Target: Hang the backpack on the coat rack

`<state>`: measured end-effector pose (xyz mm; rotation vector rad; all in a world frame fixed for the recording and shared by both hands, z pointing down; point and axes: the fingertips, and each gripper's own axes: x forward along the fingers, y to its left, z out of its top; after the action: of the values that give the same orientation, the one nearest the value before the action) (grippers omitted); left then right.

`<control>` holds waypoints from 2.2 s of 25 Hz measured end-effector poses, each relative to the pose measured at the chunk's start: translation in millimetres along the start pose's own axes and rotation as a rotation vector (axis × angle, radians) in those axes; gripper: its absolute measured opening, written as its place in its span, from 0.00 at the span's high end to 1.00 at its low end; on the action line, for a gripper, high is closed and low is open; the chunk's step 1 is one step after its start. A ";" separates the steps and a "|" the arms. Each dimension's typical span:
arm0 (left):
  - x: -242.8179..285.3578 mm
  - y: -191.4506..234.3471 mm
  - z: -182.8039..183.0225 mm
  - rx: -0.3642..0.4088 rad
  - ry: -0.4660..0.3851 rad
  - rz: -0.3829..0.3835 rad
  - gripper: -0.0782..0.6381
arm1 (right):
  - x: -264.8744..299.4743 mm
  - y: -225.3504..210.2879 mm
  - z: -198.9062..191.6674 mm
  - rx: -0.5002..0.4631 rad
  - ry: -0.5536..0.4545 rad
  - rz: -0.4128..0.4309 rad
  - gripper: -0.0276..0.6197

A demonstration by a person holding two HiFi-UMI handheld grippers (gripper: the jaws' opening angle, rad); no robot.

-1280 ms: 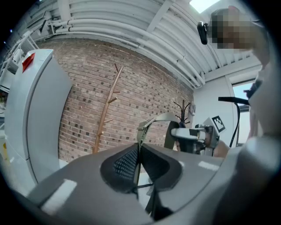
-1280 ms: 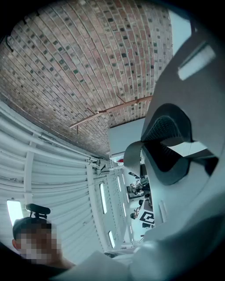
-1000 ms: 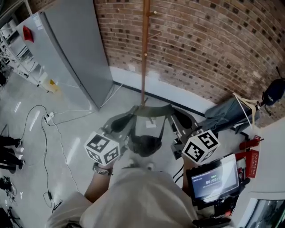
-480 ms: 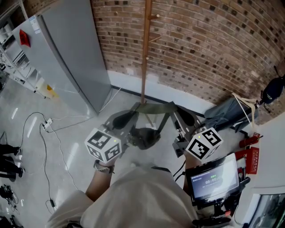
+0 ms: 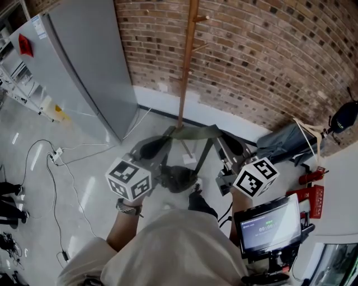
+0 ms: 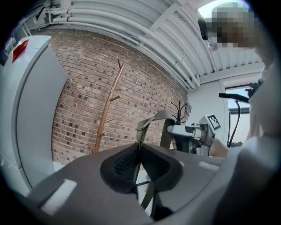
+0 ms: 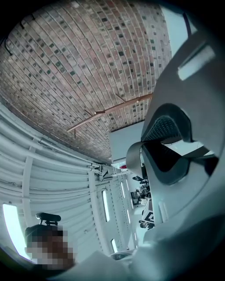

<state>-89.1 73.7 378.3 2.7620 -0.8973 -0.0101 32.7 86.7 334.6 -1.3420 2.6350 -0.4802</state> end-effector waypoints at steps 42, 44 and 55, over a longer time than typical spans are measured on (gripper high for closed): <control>183.9 153.8 17.5 -0.136 -0.008 0.344 0.87 | 178.0 -194.5 44.6 0.082 0.193 0.337 0.94; 185.6 159.3 13.3 -0.143 0.012 0.326 0.87 | 182.9 -198.1 41.8 0.095 0.195 0.315 0.94; 206.8 201.1 7.1 -0.163 0.081 0.205 0.86 | 217.2 -220.9 33.6 0.116 0.187 0.172 0.94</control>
<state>-38.2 -205.5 430.5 2.4923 -1.1006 0.0616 81.6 -217.2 382.7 -1.0729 2.7891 -0.7532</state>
